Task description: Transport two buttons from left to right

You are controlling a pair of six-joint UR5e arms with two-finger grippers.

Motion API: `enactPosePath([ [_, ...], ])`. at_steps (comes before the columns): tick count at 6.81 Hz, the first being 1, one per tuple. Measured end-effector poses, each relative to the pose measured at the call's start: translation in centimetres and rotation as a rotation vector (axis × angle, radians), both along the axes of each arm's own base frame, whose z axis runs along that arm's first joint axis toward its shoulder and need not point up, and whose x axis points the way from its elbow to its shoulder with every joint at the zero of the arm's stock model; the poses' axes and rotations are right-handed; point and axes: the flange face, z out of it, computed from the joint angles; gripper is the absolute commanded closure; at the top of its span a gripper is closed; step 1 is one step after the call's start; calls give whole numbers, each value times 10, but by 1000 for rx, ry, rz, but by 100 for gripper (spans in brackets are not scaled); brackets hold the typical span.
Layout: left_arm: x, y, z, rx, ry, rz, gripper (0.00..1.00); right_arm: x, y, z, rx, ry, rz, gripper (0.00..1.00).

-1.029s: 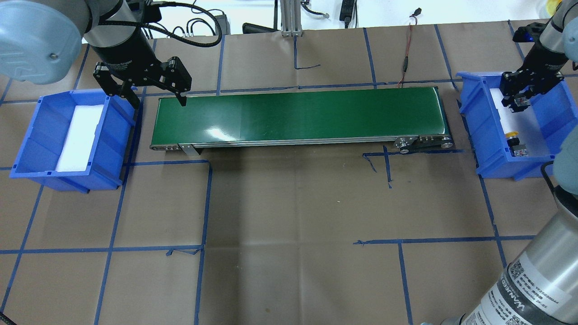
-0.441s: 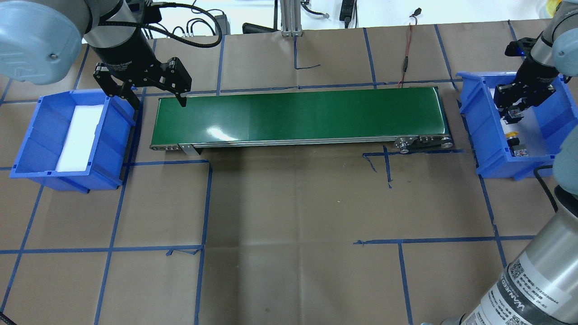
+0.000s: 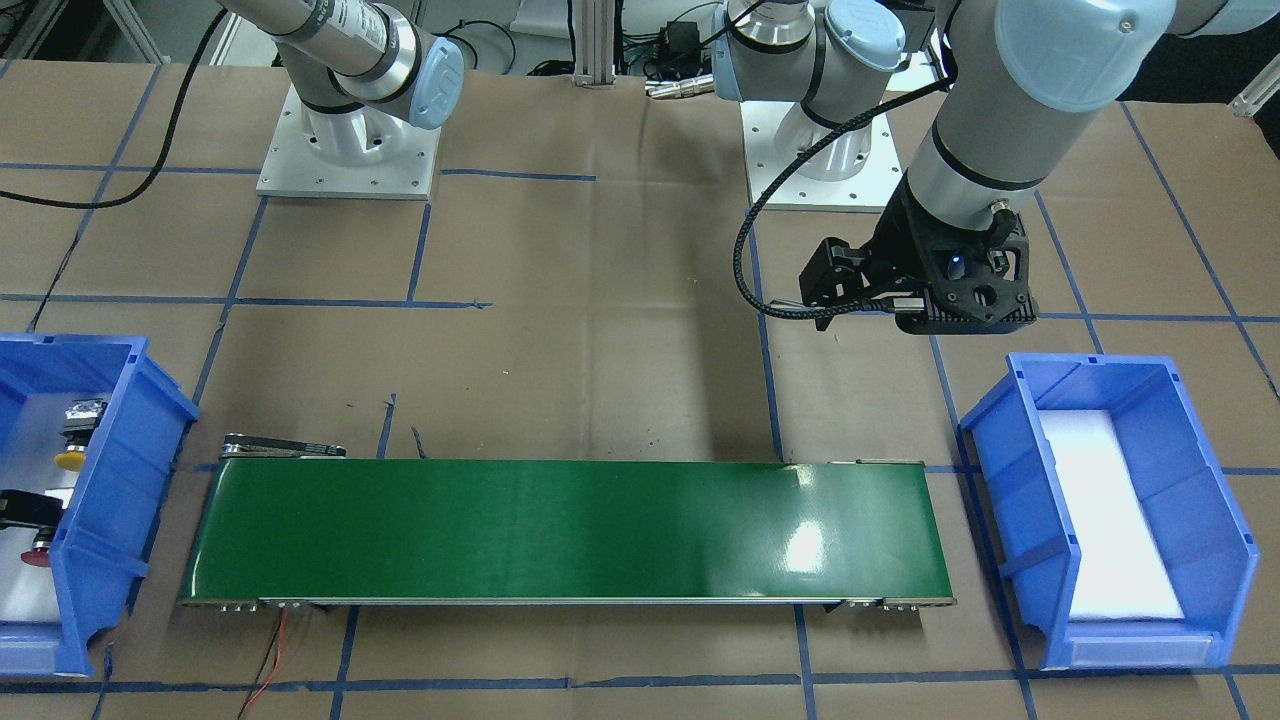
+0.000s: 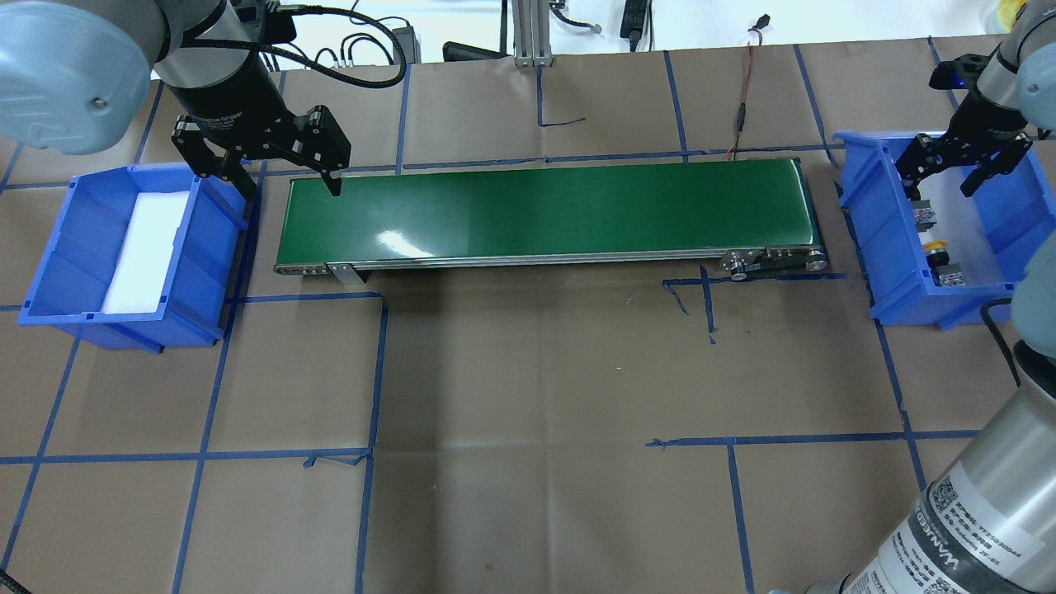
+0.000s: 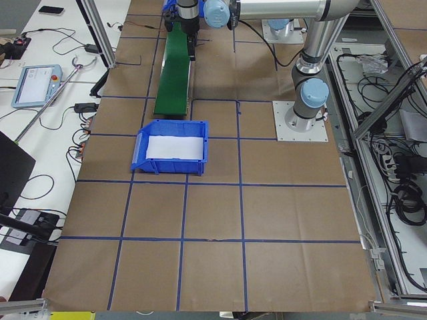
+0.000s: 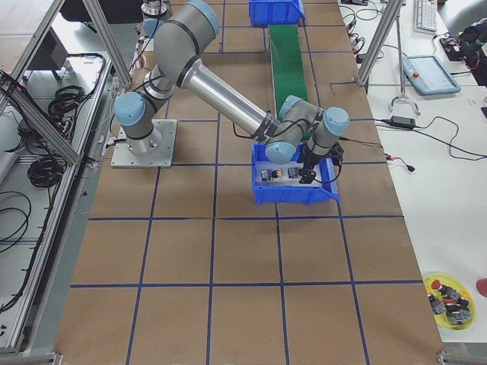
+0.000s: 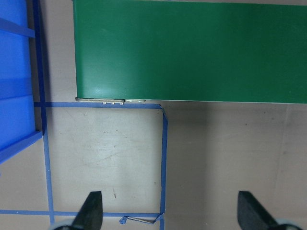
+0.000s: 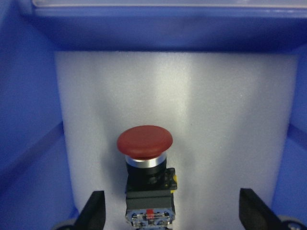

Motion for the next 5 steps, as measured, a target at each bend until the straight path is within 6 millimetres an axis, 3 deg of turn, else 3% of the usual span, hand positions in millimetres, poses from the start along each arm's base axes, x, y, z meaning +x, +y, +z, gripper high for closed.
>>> enactPosePath([
  [1,0,0,0,0,0,0,0,-1,-3,21,-18,14,0,0],
  [3,0,0,0,-1,0,1,0,15,6,106,-32,16,-17,0],
  [4,0,0,0,-1,0,1,0,42,17,153,-52,-3,-58,0],
  [5,0,0,0,-1,0,1,0,81,26,195,-104,-47,-119,0],
])
